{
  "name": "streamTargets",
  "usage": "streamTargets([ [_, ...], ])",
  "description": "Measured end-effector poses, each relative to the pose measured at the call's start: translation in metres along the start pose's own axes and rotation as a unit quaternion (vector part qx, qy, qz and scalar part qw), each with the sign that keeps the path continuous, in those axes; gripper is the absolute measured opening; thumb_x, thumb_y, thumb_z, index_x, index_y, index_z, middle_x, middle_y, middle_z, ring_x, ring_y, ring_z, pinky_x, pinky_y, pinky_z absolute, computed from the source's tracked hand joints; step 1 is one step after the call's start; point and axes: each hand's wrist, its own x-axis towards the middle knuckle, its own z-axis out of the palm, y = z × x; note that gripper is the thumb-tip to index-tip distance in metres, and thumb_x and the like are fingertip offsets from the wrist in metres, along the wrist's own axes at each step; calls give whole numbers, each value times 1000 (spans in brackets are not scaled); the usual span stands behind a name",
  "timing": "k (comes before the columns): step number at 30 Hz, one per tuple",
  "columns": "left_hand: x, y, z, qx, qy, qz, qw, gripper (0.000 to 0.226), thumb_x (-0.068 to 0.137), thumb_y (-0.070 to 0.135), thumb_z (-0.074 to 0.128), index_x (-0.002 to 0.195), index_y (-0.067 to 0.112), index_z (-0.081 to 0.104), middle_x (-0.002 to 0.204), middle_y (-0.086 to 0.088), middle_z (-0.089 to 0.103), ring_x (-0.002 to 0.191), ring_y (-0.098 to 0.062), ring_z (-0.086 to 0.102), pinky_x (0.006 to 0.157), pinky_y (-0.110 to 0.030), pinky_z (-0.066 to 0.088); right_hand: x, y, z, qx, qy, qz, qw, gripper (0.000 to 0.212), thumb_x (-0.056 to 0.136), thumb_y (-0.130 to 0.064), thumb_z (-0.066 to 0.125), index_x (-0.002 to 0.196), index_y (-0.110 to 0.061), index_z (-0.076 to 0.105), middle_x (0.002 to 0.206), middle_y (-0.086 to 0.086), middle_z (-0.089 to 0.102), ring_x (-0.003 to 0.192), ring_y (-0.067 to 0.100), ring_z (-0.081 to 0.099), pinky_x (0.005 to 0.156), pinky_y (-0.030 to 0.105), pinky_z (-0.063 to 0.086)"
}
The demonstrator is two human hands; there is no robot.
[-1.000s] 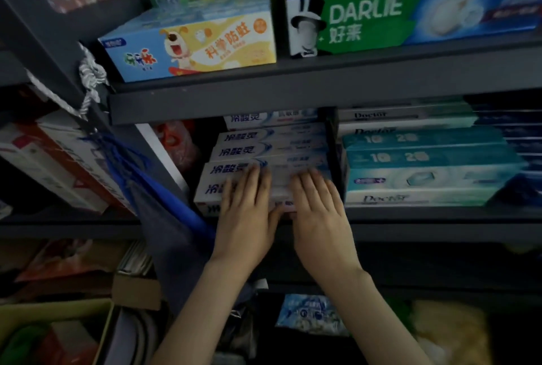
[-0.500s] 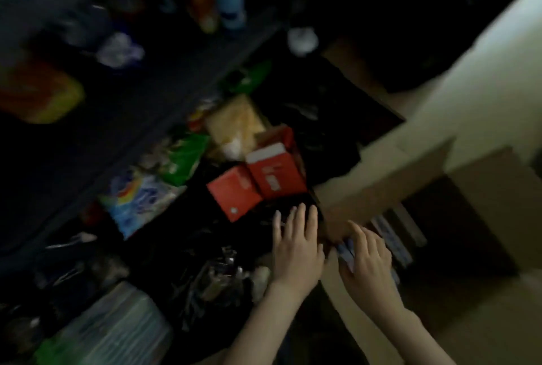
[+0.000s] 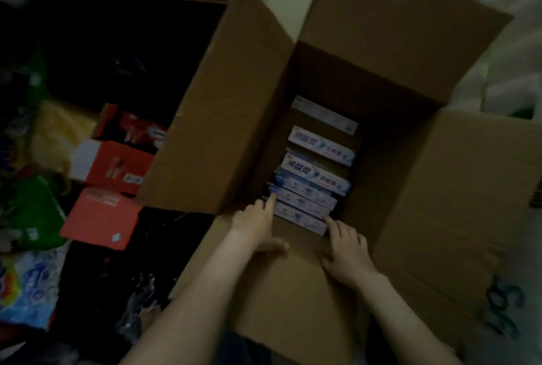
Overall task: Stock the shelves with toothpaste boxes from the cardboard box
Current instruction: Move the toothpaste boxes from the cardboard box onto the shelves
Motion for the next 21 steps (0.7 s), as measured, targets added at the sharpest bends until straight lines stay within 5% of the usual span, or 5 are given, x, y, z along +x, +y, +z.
streamTargets([
  [3, 51, 22, -2, 55, 76, 3, 996, 112, 80, 64, 60, 149, 24, -19, 159, -12, -4, 144, -31, 12, 115, -48, 18, 38, 10, 6, 27, -5, 16, 999, 86, 88, -39, 56, 151, -25, -2, 155, 4, 12, 142, 25, 14, 116, 42, 12],
  [7, 121, 46, -3, 83, 141, 14, 986, 111, 84, 59, 58, 145, 25, -28, 157, -12, -22, 146, -30, -9, 116, -52, -2, 115, 18, 0, 73, 123, 77, 987, 74, 89, -27, 59, 147, -18, 14, 147, 8, 27, 133, 25, 30, 109, 38, 26],
  [11, 175, 47, 10, 91, 164, -7, 982, 103, 89, 51, 54, 146, 23, -27, 156, -14, -23, 146, -31, -14, 115, -52, -6, 199, 29, -3, 18, 119, 121, 985, 64, 89, -20, 58, 141, -14, 22, 140, 13, 38, 128, 29, 38, 105, 39, 32],
  [15, 205, 32, 29, 89, 152, -7, 984, 94, 93, 40, 51, 148, 20, -23, 157, -14, -21, 145, -31, -14, 117, -52, -5, 260, 40, 20, -73, 90, 79, 990, 58, 90, -16, 54, 139, -8, 23, 140, 17, 39, 127, 32, 41, 102, 40, 33],
  [21, 193, 21, 40, 75, 157, 4, 985, 90, 93, 32, 52, 150, 16, -16, 157, -16, -14, 146, -32, -9, 118, -49, -1, 255, 40, 23, -132, 121, 48, 983, 50, 91, -16, 51, 135, -8, 29, 135, 18, 44, 120, 34, 46, 97, 41, 38],
])
